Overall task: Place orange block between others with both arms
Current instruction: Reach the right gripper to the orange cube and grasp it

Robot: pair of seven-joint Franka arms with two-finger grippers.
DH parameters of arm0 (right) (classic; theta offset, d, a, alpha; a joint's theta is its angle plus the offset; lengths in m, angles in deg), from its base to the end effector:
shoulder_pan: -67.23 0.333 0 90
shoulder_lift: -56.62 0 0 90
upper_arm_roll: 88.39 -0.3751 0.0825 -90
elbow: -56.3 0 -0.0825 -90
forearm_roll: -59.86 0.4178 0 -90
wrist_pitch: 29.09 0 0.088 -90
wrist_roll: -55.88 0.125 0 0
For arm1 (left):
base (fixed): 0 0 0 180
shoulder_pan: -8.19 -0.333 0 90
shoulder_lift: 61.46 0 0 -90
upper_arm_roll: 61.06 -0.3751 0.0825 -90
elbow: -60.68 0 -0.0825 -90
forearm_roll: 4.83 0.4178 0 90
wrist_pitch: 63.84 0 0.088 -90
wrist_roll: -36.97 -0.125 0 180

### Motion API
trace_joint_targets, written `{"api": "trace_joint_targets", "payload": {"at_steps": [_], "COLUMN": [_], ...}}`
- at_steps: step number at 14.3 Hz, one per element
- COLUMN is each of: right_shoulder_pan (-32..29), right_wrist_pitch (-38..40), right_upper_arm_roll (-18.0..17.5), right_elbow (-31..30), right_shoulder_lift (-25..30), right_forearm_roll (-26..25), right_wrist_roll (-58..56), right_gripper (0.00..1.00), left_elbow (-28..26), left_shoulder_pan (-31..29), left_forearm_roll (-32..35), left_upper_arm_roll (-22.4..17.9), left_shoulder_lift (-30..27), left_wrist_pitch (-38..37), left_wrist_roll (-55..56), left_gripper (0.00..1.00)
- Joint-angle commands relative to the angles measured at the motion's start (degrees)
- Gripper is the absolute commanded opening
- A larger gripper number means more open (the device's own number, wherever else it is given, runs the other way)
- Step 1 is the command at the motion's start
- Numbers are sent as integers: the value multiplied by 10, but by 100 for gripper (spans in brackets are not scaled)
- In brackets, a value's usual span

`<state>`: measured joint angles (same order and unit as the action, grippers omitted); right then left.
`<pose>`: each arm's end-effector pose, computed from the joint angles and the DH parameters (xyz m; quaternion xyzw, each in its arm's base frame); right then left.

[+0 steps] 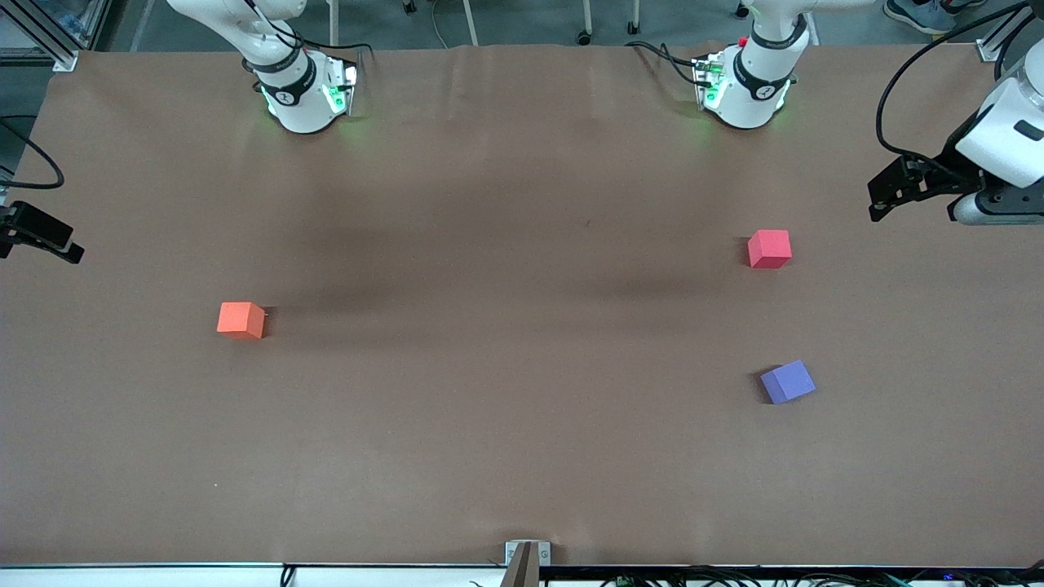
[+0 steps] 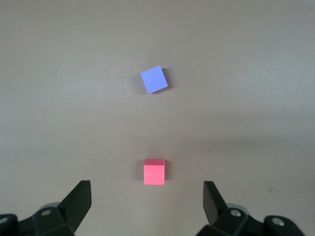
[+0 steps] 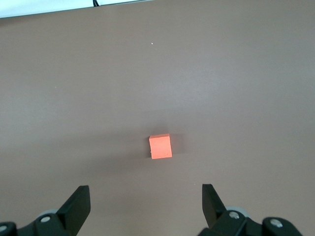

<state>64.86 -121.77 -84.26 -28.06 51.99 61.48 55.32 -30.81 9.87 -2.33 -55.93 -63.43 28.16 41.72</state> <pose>0.6212 -0.0652 0.6711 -0.9981 0.0518 -0.0329 0.0092 0.5764 -0.0645 0.6757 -0.9993 0.0183 -0.0238 0.0211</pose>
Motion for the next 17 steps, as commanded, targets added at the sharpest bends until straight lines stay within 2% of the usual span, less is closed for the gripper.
{"api": "trace_joint_targets", "payload": {"at_steps": [1, 7, 13, 17], "right_shoulder_pan": [-4, -7, -14, -15], "right_wrist_pitch": [-5, -5, -76, -87], "right_upper_arm_roll": [-5, -4, -3, -4], "right_elbow": [-32, -39, -147, -145], "right_shoulder_lift": [24, 15, -62, -146], "right_forearm_roll": [-10, -11, -12, -11], "right_wrist_roll": [6, 4, 5, -34], "right_gripper": [100, 100, 100, 100], "left_elbow": [18, 19, 14, 12], "left_shoulder_pan": [3, -4, -4, -4], "left_forearm_roll": [-6, -8, -8, -8], "left_upper_arm_roll": [1, 2, 1, 1], "left_shoulder_lift": [7, 7, 4, 3], "left_wrist_pitch": [-9, -8, -8, -8], "left_wrist_roll": [11, 26, 26, 26], "left_gripper": [100, 100, 100, 100]}}
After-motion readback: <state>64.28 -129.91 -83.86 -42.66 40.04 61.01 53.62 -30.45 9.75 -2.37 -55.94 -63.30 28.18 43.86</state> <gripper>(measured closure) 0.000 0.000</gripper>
